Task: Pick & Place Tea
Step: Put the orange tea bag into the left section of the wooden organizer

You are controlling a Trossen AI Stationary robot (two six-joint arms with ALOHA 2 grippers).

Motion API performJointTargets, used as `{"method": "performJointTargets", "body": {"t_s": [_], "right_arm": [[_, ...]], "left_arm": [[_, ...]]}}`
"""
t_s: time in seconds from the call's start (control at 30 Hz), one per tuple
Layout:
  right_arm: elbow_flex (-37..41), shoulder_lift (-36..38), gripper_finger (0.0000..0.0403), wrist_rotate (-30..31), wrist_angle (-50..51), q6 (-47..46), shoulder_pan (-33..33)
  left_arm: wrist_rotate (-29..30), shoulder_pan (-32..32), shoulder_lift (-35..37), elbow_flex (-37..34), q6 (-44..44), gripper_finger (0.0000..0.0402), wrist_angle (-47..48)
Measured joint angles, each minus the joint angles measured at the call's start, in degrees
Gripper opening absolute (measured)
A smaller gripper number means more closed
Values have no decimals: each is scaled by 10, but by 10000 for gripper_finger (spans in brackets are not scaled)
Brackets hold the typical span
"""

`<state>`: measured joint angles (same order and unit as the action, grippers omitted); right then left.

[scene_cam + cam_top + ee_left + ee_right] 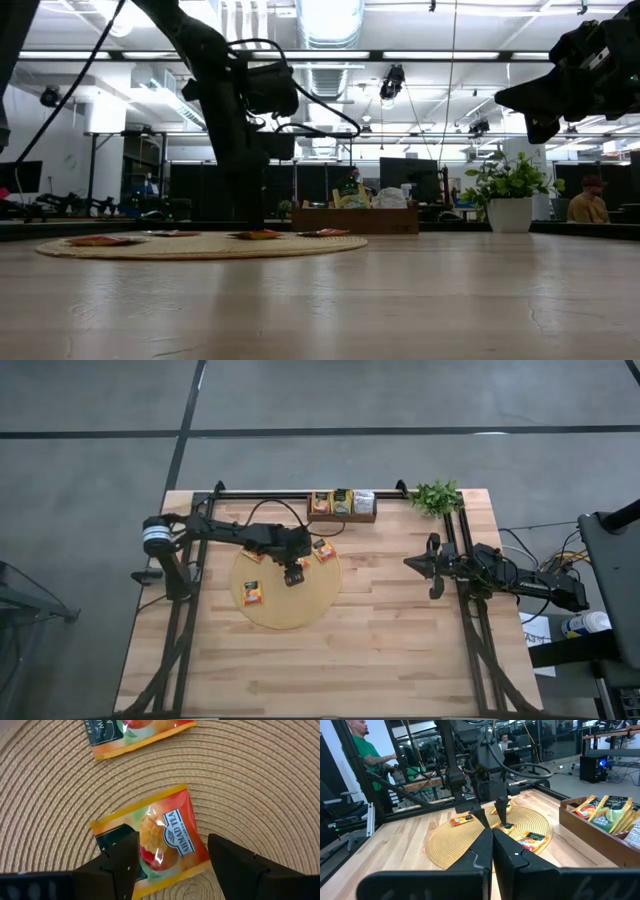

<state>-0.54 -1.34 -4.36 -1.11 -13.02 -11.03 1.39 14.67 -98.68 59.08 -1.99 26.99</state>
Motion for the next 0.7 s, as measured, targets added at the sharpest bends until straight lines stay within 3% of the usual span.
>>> {"method": "performJointTargets", "body": {"t_s": [0.43, 0.7], "right_arm": [[0, 0, 9, 0, 0, 0, 0], [0, 1, 9, 0, 0, 0, 0]], "left_arm": [[3, -1, -31, 3, -25, 217, -19], [2, -1, -17, 1, -24, 145, -11]]}}
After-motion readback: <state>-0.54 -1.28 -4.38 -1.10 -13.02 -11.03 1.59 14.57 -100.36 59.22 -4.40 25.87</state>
